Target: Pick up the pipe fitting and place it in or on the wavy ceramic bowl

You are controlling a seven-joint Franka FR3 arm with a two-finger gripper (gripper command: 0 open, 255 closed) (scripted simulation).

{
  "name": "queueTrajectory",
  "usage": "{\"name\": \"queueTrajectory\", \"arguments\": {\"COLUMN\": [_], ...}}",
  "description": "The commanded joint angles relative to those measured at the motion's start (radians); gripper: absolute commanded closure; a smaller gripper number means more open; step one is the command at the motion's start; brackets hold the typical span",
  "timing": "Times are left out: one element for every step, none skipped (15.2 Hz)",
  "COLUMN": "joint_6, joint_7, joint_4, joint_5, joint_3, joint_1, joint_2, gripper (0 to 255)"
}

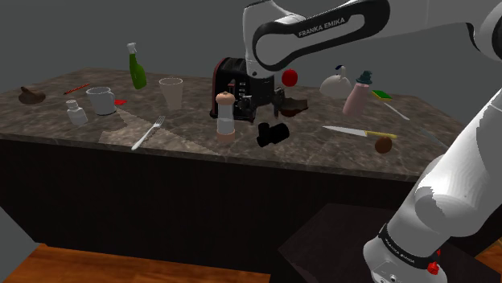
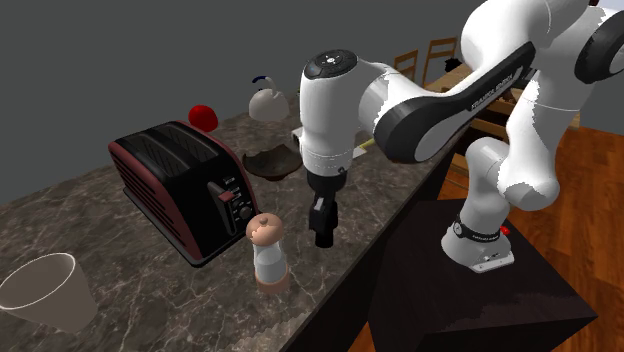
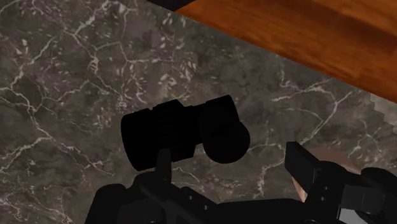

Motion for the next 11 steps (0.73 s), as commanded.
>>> {"name": "queueTrajectory", "arguments": {"joint_6": [0.020, 0.033, 0.046, 0.067, 0.067, 0.067, 0.067, 0.067, 0.067, 0.067, 0.067], "joint_7": [0.015, 0.016, 0.017, 0.018, 0.018, 0.018, 0.018, 0.018, 0.018, 0.018, 0.018], "joint_4": [-0.019, -0.030, -0.041, -0.059, -0.059, -0.059, -0.059, -0.059, -0.059, -0.059, -0.059], "joint_5": [-0.008, -0.009, -0.010, -0.013, -0.012, -0.013, -0.013, -0.013, -0.013, -0.013, -0.013], "joint_3": [0.001, 0.000, -0.001, -0.002, -0.002, -0.002, -0.002, -0.002, -0.002, -0.002, -0.002], "joint_1": [-0.001, -0.001, -0.002, -0.004, -0.003, -0.003, -0.003, -0.003, -0.003, -0.003, -0.003], "joint_2": [0.004, 0.006, 0.008, 0.012, 0.011, 0.011, 0.012, 0.012, 0.012, 0.012, 0.012], "gripper": [0, 0, 0, 0, 0, 0, 0, 0, 0, 0, 0]}}
